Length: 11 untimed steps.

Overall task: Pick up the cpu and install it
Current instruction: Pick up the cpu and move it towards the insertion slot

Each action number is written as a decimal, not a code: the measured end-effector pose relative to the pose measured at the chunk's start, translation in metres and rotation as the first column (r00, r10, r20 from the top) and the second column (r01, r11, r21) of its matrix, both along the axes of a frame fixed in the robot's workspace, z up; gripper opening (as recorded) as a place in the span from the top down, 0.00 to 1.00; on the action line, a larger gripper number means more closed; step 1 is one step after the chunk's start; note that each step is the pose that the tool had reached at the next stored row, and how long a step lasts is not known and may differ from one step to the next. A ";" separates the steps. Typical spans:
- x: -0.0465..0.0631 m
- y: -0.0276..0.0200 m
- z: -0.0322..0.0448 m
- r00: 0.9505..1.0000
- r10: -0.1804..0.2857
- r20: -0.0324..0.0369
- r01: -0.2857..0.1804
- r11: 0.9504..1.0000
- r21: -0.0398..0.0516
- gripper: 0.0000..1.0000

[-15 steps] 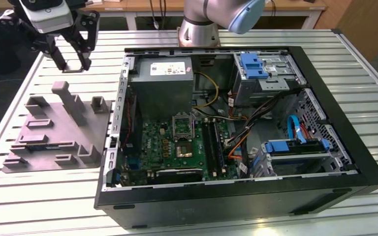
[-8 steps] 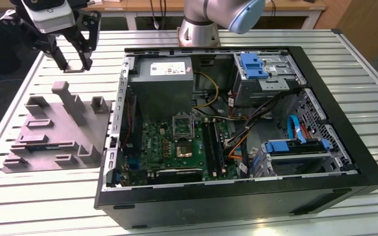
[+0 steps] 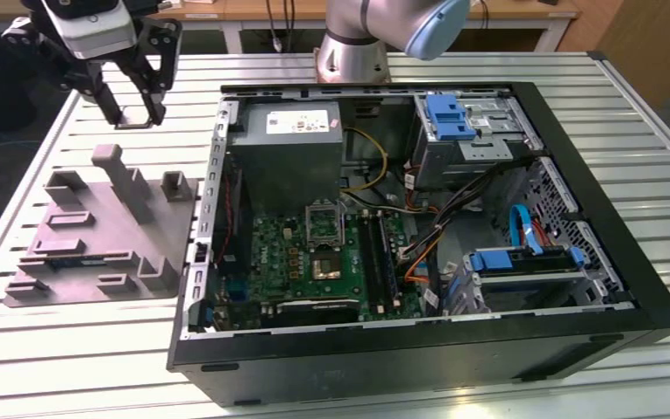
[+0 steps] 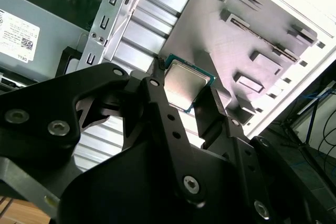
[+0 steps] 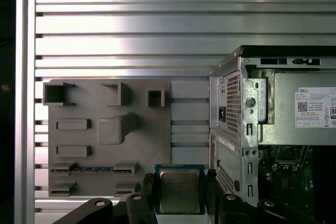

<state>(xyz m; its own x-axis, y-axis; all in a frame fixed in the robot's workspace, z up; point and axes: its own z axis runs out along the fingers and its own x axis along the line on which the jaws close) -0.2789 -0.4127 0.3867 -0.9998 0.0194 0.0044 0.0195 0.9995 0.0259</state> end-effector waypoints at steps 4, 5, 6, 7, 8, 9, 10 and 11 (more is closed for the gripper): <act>0.001 0.0000 0.0000 1.000 0.000 0.000 0.000 1.000 0.000 0.53; 0.001 0.0000 0.0000 1.000 0.000 0.000 0.000 1.000 0.000 0.53; 0.002 0.0000 0.0000 1.000 0.000 0.000 0.000 1.000 0.000 0.53; 0.002 0.0000 0.0000 1.000 0.000 0.000 0.000 1.000 0.000 0.53; 0.003 0.0000 0.0000 1.000 0.000 0.000 0.000 1.000 0.000 0.53; 0.003 0.0000 0.0000 1.000 0.000 0.000 0.000 1.000 0.000 0.53; 0.003 0.0000 0.0000 1.000 0.000 0.000 0.000 1.000 0.000 0.53; 0.004 0.0000 0.0000 1.000 0.000 0.000 0.000 1.000 0.000 0.53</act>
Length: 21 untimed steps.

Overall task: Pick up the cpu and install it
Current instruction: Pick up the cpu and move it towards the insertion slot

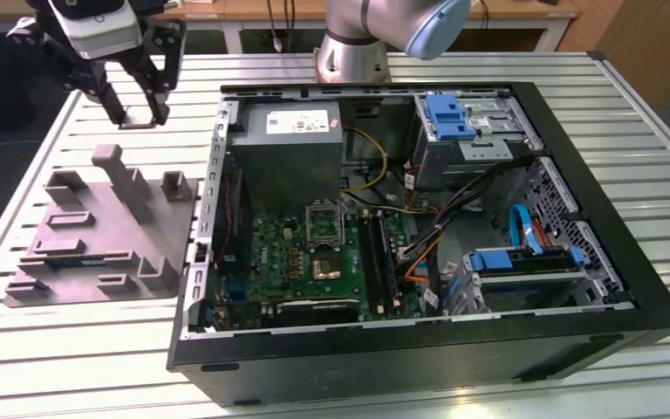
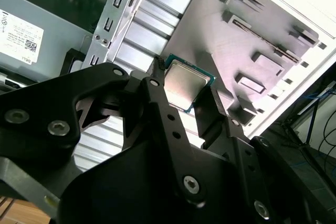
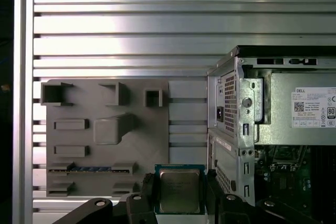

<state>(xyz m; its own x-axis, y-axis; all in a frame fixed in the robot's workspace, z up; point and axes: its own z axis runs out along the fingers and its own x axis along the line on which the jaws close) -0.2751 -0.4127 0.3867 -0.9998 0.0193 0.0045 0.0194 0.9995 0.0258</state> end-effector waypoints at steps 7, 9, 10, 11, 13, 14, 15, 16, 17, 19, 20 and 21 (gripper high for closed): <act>0.004 0.0000 0.0000 1.000 0.000 0.000 0.000 1.000 0.000 0.53; 0.005 0.0000 -0.0001 1.000 0.000 0.000 0.000 1.000 0.000 0.53; 0.005 0.0000 -0.0001 1.000 0.000 0.000 0.000 1.000 0.000 0.53; 0.006 0.0000 -0.0001 1.000 0.000 0.000 0.000 1.000 0.000 0.53; 0.007 0.0000 -0.0001 1.000 0.000 0.000 0.000 1.000 0.000 0.53; 0.008 0.0000 -0.0001 1.000 0.000 0.000 0.000 1.000 0.000 0.53; 0.008 0.0000 -0.0001 1.000 0.000 0.000 0.000 1.000 0.000 0.53; 0.008 0.0000 -0.0002 1.000 0.000 0.000 0.000 1.000 0.000 0.53; 0.009 0.0000 -0.0002 1.000 0.000 0.000 0.000 1.000 0.000 0.53; 0.010 0.0000 -0.0001 1.000 0.000 0.000 0.000 1.000 0.000 0.53; 0.010 0.0000 -0.0002 1.000 0.000 0.000 0.000 1.000 0.000 0.53; 0.010 0.0000 -0.0002 1.000 0.000 0.000 0.000 1.000 0.000 0.53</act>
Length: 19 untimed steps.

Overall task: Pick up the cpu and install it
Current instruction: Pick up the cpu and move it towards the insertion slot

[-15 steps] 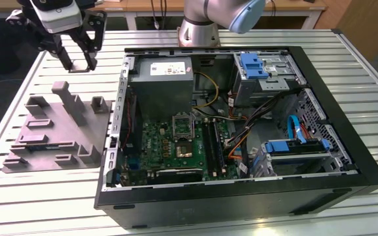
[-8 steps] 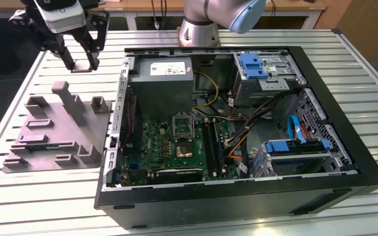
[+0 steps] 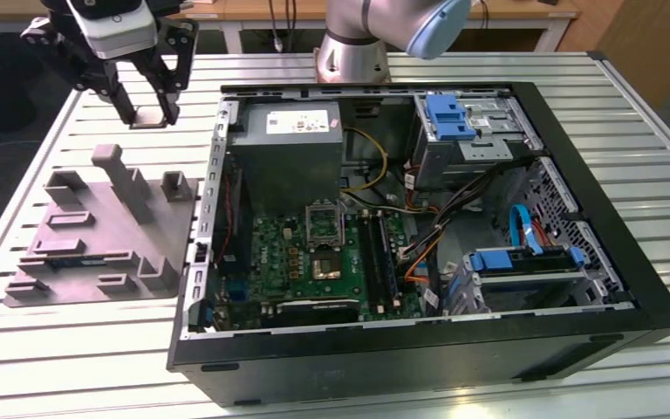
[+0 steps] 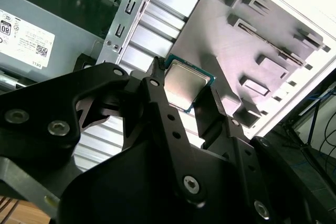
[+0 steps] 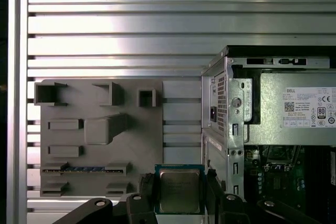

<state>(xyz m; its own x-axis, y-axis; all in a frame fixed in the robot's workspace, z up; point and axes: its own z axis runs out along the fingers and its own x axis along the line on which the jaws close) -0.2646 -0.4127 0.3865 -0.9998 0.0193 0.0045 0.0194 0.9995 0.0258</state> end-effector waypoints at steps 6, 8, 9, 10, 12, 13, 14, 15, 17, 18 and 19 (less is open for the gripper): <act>0.003 0.0000 0.0000 1.000 0.000 0.000 0.000 1.000 0.000 0.53; 0.003 0.0000 -0.0001 1.000 0.000 0.000 0.000 1.000 0.000 0.53; 0.004 0.0000 -0.0001 1.000 0.000 0.000 0.000 1.000 0.000 0.53; 0.004 0.0000 -0.0001 1.000 0.000 0.000 0.000 1.000 0.000 0.53; 0.005 0.0000 -0.0001 1.000 0.000 0.000 0.000 1.000 0.000 0.53; 0.005 0.0000 -0.0001 1.000 0.000 0.000 0.000 1.000 0.000 0.53; 0.006 0.0000 -0.0001 1.000 0.000 0.000 0.000 1.000 0.000 0.53; 0.006 0.0000 -0.0001 1.000 0.000 0.000 0.000 1.000 0.000 0.53; 0.007 0.0000 -0.0002 1.000 0.000 0.000 0.000 1.000 0.000 0.53; 0.008 0.0000 -0.0002 1.000 0.000 0.000 0.000 1.000 0.000 0.53; 0.008 0.0000 -0.0002 1.000 0.000 0.000 0.000 1.000 0.000 0.53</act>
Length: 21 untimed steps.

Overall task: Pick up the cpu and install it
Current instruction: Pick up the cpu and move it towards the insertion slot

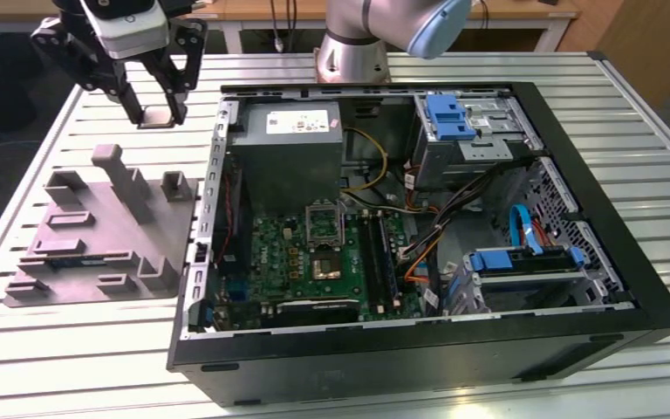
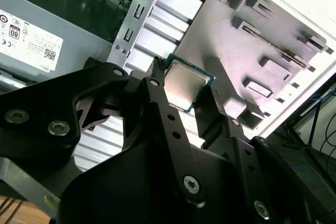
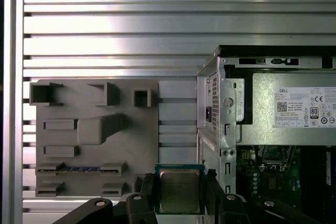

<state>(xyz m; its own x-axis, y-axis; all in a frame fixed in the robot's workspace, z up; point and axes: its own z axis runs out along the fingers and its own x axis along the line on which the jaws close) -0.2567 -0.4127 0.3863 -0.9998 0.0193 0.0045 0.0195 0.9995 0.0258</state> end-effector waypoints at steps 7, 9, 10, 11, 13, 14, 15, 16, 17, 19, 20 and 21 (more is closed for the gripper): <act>0.003 0.0000 0.0000 1.000 0.000 0.000 0.000 1.000 0.000 0.53; 0.003 0.0000 0.0000 1.000 0.000 0.000 0.000 1.000 0.000 0.53; 0.004 0.0000 0.0000 1.000 0.000 0.000 0.000 1.000 0.000 0.53; 0.004 0.0000 0.0000 1.000 0.000 0.000 0.000 1.000 0.000 0.53; 0.006 0.0000 0.0000 1.000 0.000 0.000 0.000 1.000 0.000 0.53; 0.007 0.0000 0.0000 1.000 0.000 0.000 0.000 1.000 0.000 0.53; 0.007 0.0000 0.0000 1.000 0.000 0.000 0.000 1.000 0.000 0.53; 0.008 0.0000 -0.0001 1.000 0.000 0.000 0.000 1.000 0.000 0.53; 0.010 0.0000 0.0000 1.000 0.000 0.000 0.000 1.000 0.000 0.53; 0.013 0.0000 -0.0001 1.000 0.000 0.000 0.000 1.000 0.000 0.53; 0.015 -0.0001 -0.0001 1.000 0.000 0.000 0.000 1.000 0.000 0.53; 0.016 -0.0001 -0.0001 1.000 0.000 0.000 0.000 1.000 0.000 0.53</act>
<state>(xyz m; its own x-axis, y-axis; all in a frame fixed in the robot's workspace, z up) -0.2408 -0.4129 0.3862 -0.9998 0.0194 0.0044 0.0195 0.9995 0.0258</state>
